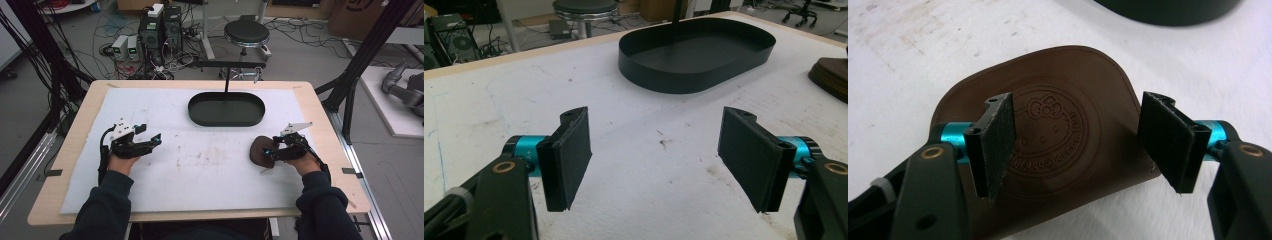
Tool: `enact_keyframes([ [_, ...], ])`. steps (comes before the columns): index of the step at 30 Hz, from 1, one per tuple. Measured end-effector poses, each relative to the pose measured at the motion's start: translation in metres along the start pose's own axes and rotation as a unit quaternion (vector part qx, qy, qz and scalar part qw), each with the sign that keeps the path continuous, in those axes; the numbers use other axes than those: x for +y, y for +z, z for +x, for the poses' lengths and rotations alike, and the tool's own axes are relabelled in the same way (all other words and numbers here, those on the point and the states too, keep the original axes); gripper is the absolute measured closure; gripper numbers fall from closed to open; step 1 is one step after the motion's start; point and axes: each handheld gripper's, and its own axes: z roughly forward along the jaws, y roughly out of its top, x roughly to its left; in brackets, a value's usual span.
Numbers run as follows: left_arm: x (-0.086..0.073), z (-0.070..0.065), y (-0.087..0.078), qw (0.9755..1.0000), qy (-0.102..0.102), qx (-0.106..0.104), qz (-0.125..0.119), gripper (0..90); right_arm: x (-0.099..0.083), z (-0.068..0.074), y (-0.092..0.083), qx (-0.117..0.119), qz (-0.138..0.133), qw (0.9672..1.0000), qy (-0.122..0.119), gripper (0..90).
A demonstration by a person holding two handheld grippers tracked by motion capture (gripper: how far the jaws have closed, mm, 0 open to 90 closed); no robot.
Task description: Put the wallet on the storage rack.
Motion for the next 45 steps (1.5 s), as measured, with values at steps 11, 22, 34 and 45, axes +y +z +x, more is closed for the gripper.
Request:
enact_keyframes([
  [11, 0.0, 0.001, -0.001, 1.0, 0.0, -0.002, -0.001, 29.2, 0.025, -0.007, 0.011, -0.024, 0.007, 0.9995, -0.017, 30.3],
  [22, 0.0, 0.0, 0.0, 1.0, 0.001, -0.002, 0.0, 29.2, 0.019, 0.024, 0.005, -0.079, -0.048, 0.986, 0.139, 28.6],
  [34, 0.001, 0.0, -0.001, 1.0, -0.001, -0.004, -0.001, 29.2, 0.046, 0.056, 0.046, -0.118, 0.008, 0.993, -0.006, 40.5],
  [45, 0.001, 0.0, -0.002, 1.0, 0.001, -0.003, -0.003, 29.2, 0.029, 0.059, 0.017, -0.061, 0.048, 0.9821, -0.172, 55.6],
])
